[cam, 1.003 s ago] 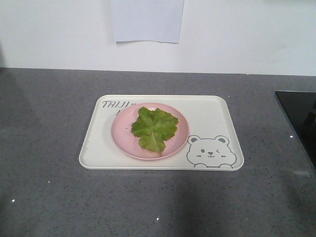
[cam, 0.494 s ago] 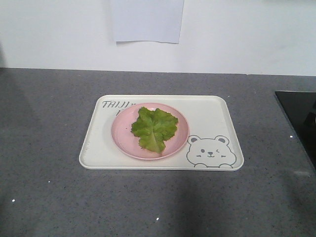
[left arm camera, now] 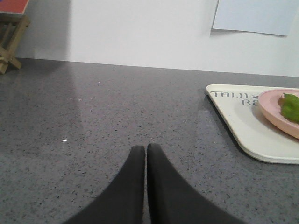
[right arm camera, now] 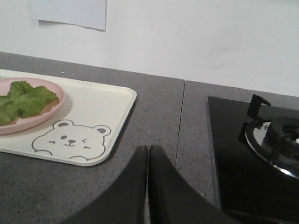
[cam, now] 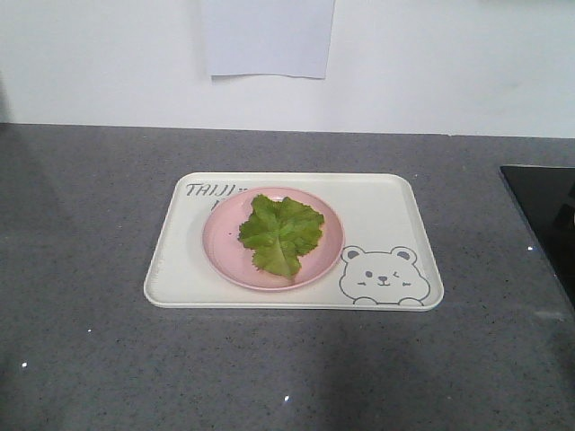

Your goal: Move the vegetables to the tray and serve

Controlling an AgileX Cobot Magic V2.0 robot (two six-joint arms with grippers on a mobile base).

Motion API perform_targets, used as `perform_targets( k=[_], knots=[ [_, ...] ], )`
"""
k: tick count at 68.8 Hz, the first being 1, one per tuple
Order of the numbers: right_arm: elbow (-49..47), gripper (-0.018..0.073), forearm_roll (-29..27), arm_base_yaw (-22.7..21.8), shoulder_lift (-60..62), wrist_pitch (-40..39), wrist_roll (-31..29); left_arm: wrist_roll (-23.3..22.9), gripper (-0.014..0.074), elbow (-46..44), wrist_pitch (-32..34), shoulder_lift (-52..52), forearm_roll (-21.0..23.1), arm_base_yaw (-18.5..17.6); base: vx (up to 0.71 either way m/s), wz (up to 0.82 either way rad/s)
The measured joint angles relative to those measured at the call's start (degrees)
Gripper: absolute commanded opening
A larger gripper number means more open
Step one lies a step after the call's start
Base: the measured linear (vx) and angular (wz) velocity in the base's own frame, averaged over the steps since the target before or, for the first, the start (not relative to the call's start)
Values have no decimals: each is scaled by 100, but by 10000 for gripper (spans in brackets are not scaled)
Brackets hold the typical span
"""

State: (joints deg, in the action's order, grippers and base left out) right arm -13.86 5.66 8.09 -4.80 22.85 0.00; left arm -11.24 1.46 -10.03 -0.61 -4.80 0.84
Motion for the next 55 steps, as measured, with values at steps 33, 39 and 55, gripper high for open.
perform_targets(
  k=[33,39,55],
  knots=[
    [1548,-6,-505,-5,547,-1803,0,0,-6,0,-14,0,0,0,0,0],
    [1548,-6,-566,-5,547,-1892,0,0,-6,0,-14,0,0,0,0,0],
    [1548,-6,-651,-5,547,-2006,32,0,-6,0,-14,0,0,0,0,0]
  ],
)
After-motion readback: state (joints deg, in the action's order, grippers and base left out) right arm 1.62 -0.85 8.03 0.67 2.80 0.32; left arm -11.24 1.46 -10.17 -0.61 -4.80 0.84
